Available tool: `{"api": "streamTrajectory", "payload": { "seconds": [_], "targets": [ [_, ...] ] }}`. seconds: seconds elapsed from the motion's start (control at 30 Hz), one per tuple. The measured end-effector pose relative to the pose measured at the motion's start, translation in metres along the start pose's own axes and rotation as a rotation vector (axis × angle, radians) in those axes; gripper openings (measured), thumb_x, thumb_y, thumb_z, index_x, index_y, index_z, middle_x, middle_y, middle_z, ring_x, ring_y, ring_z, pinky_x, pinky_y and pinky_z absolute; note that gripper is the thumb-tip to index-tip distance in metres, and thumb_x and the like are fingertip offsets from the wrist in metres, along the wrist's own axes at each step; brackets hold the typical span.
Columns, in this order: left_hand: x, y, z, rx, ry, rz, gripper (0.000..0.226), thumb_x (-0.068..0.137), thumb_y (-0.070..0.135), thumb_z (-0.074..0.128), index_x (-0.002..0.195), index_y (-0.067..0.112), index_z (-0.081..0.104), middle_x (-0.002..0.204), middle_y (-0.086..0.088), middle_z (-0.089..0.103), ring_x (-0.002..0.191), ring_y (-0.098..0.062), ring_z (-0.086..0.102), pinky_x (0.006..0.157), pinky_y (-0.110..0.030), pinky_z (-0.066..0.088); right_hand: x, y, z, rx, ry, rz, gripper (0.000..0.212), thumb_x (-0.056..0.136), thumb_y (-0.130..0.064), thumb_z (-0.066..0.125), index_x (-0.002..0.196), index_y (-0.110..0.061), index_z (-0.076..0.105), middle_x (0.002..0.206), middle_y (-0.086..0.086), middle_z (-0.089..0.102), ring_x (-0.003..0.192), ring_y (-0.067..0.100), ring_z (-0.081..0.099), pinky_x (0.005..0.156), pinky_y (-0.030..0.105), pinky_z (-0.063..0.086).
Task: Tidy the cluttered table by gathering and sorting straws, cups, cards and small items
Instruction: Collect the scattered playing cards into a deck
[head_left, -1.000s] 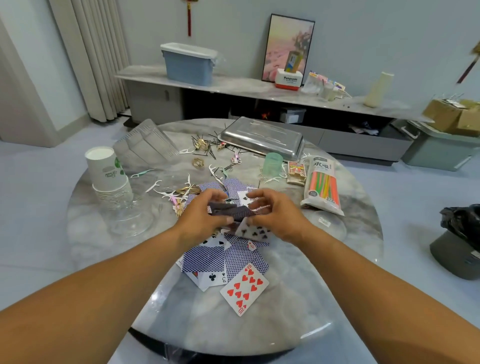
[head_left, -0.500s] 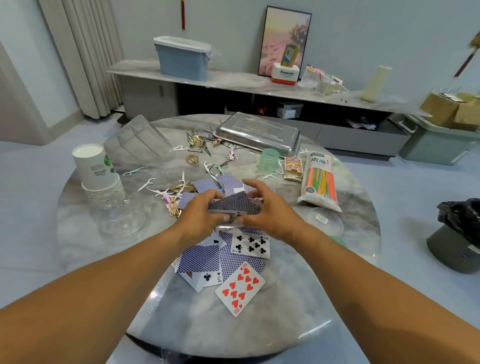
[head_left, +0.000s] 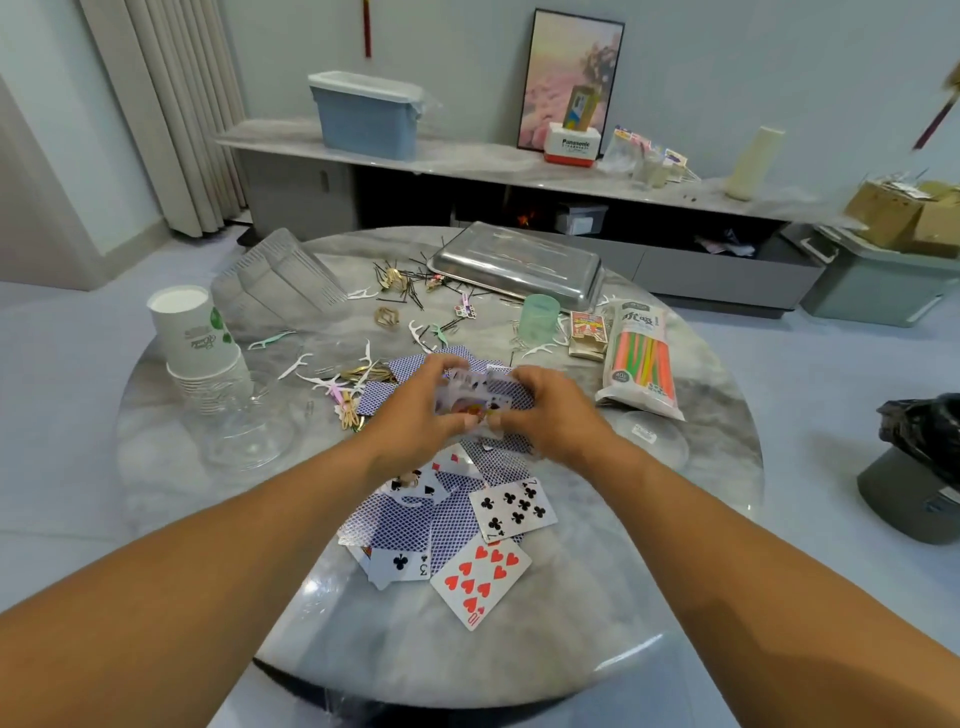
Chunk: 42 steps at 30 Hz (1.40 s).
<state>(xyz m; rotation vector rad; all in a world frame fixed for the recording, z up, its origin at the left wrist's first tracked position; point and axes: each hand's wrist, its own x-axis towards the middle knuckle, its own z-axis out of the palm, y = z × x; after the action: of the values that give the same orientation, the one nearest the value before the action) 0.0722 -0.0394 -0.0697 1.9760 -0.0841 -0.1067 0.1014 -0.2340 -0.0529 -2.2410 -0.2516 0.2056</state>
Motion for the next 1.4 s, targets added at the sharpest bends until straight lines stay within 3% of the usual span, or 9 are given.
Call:
{"api": "streamTrajectory", "payload": {
  "seconds": [0.2, 0.3, 0.4, 0.63, 0.73, 0.83, 1.0, 1.2, 1.4],
  "targets": [
    [-0.029, 0.016, -0.040, 0.769, -0.233, -0.448, 0.101, 0.064, 0.051, 0.091, 0.145, 0.018, 0.040, 0.143, -0.004, 0.053, 0.114, -0.022, 0.057, 0.081, -0.031, 0.045, -0.008, 0.002, -0.015, 0.055, -0.278, 0.493, 0.050, 0.075, -0.024, 0.089, 0.109, -0.003, 0.060, 0.095, 0.008, 0.071, 0.075, 0.018, 0.068, 0.058, 0.029, 0.056],
    [-0.049, 0.011, -0.038, 0.967, -0.356, -0.529, 0.120, 0.057, 0.057, 0.093, 0.151, 0.014, 0.031, 0.146, -0.007, 0.049, 0.115, -0.026, 0.058, 0.079, -0.030, 0.049, -0.015, -0.001, -0.002, -0.036, -0.256, 0.548, 0.057, 0.071, -0.029, 0.092, 0.111, -0.002, 0.061, 0.105, 0.011, 0.069, 0.092, 0.025, 0.067, 0.073, 0.039, 0.060],
    [-0.059, 0.002, -0.027, 1.018, -0.291, -0.509, 0.118, 0.060, 0.053, 0.094, 0.150, 0.014, 0.028, 0.144, -0.014, 0.042, 0.122, -0.030, 0.055, 0.089, -0.034, 0.051, -0.020, -0.016, 0.010, -0.102, -0.182, 0.542, 0.055, 0.069, -0.035, 0.093, 0.097, -0.005, 0.057, 0.093, 0.006, 0.062, 0.079, 0.020, 0.061, 0.053, 0.029, 0.049],
    [-0.061, -0.013, -0.004, 0.664, 0.011, -0.483, 0.088, 0.066, 0.046, 0.093, 0.131, 0.010, 0.047, 0.127, -0.014, 0.050, 0.096, -0.023, 0.057, 0.061, -0.026, 0.042, -0.024, -0.035, 0.032, -0.333, -0.177, 0.476, 0.077, 0.080, -0.042, 0.084, 0.135, 0.002, 0.052, 0.136, 0.014, 0.059, 0.126, 0.030, 0.057, 0.105, 0.038, 0.049],
    [-0.060, -0.019, 0.000, 0.564, 0.060, -0.479, 0.092, 0.066, 0.047, 0.092, 0.134, 0.009, 0.044, 0.131, -0.015, 0.047, 0.107, -0.028, 0.058, 0.073, -0.028, 0.044, -0.025, -0.031, 0.030, -0.255, -0.131, 0.493, 0.079, 0.078, -0.037, 0.087, 0.138, 0.000, 0.049, 0.135, 0.014, 0.058, 0.125, 0.031, 0.057, 0.101, 0.039, 0.052],
    [-0.055, -0.024, -0.004, 0.478, 0.099, -0.468, 0.094, 0.068, 0.046, 0.091, 0.137, 0.006, 0.041, 0.133, -0.017, 0.051, 0.114, -0.030, 0.058, 0.077, -0.031, 0.045, -0.026, -0.027, 0.029, 0.074, -0.052, 0.548, 0.076, 0.074, -0.018, 0.091, 0.135, 0.001, 0.049, 0.100, 0.012, 0.058, 0.111, 0.036, 0.063, 0.090, 0.048, 0.058],
    [-0.047, -0.029, -0.005, 0.456, 0.174, -0.437, 0.063, 0.085, 0.039, 0.080, 0.124, 0.002, 0.049, 0.113, -0.016, 0.063, 0.093, -0.029, 0.062, 0.070, -0.035, 0.046, -0.027, -0.029, 0.039, 0.285, -0.108, 0.649, 0.078, 0.069, -0.010, 0.093, 0.129, 0.001, 0.045, 0.093, 0.015, 0.061, 0.071, 0.029, 0.067, 0.045, 0.033, 0.055],
    [-0.033, -0.039, -0.008, 0.258, 0.253, -0.460, 0.040, 0.094, 0.029, 0.071, 0.117, 0.005, 0.048, 0.108, -0.019, 0.066, 0.097, -0.037, 0.069, 0.086, -0.047, 0.058, -0.016, -0.028, 0.049, 0.268, -0.128, 0.511, 0.113, 0.067, -0.010, 0.094, 0.157, -0.012, 0.026, 0.141, 0.018, 0.055, 0.104, 0.036, 0.069, 0.083, 0.049, 0.061],
    [-0.017, -0.035, -0.024, -0.104, 0.290, -0.327, 0.036, 0.093, 0.009, 0.064, 0.125, 0.019, 0.053, 0.111, -0.006, 0.062, 0.091, -0.018, 0.062, 0.071, -0.033, 0.050, -0.006, -0.036, 0.006, 0.365, -0.031, 0.276, 0.060, 0.074, -0.003, 0.087, 0.123, -0.021, 0.058, 0.103, 0.007, 0.074, 0.087, 0.030, 0.076, 0.073, 0.050, 0.064]
  ]
}}
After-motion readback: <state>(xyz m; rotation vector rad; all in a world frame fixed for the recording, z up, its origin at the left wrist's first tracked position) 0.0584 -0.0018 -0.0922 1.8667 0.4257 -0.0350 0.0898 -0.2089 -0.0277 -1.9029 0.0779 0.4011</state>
